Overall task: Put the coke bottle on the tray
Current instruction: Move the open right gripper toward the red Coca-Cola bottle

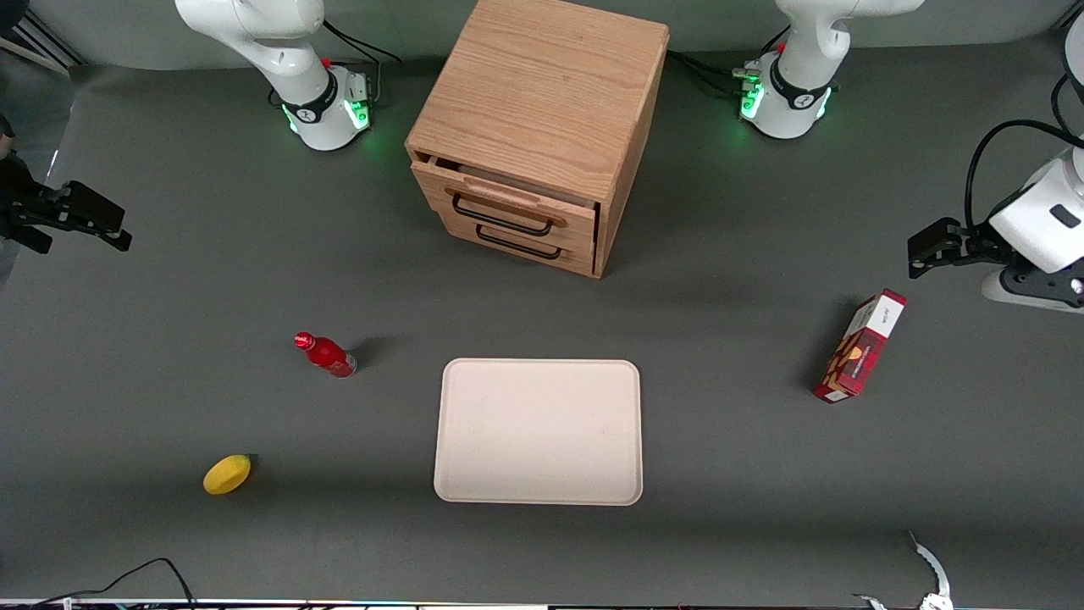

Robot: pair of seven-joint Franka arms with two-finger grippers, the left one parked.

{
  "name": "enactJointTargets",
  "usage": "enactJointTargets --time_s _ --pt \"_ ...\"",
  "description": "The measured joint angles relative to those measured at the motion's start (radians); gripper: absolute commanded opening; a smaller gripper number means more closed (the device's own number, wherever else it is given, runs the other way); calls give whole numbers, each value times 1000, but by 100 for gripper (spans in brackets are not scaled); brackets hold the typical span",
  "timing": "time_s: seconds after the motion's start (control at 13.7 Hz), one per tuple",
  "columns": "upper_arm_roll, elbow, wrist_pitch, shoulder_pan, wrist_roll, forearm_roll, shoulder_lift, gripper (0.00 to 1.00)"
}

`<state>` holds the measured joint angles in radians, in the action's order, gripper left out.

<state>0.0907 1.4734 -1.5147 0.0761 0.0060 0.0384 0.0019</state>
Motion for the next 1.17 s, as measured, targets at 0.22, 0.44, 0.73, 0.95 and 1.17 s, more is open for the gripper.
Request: enactJointTargets --time_s 0.22,0.44,0.73,0.95,1.17 --pt "0 -4 7 0 0 0 -1 100" --pt "1 -14 31 0 0 0 4 100" --pt "7 -25 48 -2 0 0 22 100" --pt "14 -32 48 -6 0 0 46 100" --pt "18 -64 45 -9 0 -15 94 100"
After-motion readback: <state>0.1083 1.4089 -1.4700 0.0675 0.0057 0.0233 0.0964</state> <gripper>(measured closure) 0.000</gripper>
